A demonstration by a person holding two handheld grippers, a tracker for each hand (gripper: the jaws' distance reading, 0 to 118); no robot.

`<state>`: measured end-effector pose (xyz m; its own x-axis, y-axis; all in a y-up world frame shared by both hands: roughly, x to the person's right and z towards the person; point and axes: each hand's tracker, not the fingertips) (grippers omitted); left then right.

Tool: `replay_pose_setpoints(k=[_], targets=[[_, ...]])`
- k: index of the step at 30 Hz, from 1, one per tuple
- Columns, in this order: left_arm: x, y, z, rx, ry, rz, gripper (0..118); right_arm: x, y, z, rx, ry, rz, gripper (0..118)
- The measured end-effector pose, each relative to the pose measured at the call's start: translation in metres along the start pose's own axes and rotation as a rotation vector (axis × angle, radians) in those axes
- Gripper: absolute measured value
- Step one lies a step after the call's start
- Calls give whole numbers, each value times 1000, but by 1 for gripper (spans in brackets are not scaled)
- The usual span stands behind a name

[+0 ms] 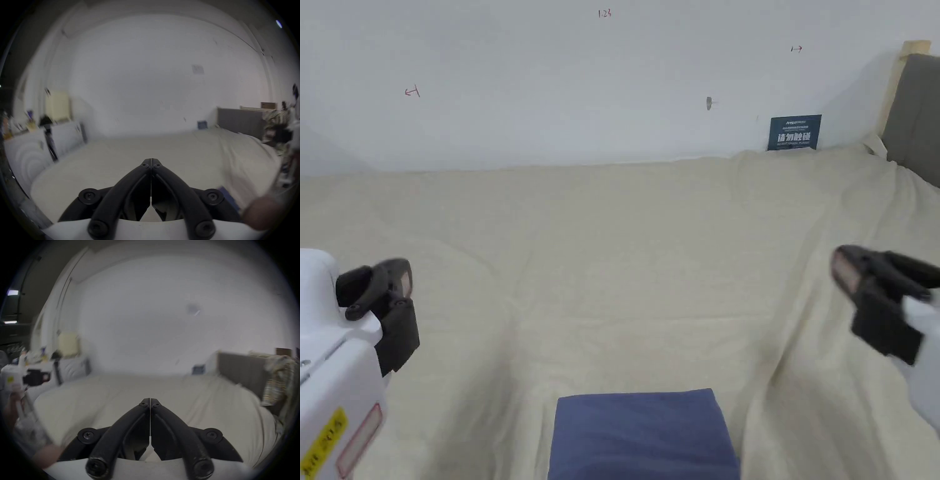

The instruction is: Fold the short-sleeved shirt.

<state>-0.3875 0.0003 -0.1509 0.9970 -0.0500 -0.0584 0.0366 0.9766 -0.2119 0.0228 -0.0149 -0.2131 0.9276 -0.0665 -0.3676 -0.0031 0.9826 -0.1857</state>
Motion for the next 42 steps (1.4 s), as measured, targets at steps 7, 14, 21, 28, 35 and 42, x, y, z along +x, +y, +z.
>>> replay_pose_setpoints(k=[7, 14, 21, 28, 35, 42], targets=[[-42, -70, -61, -592, -507, 639, 0, -34, -85, -122, -969, 245, 112, 0], [-57, -128, -95, -751, -392, 602, 0, -36, -145, -177, -1135, 173, 163, 0], [-72, -179, -169, -951, -751, 831, 116, -31, -142, -178, -1159, 206, 181, 0], [-23, -212, -216, -953, -1007, 1157, 118, -32, -141, -174, -1162, 206, 165, 0], [29, -209, -217, -945, -1001, 933, 118, -28, -142, -172, -1167, 217, 143, 0], [16, -198, -216, -1030, -796, 916, 49, -23, -141, -166, -1132, 222, 115, 0]])
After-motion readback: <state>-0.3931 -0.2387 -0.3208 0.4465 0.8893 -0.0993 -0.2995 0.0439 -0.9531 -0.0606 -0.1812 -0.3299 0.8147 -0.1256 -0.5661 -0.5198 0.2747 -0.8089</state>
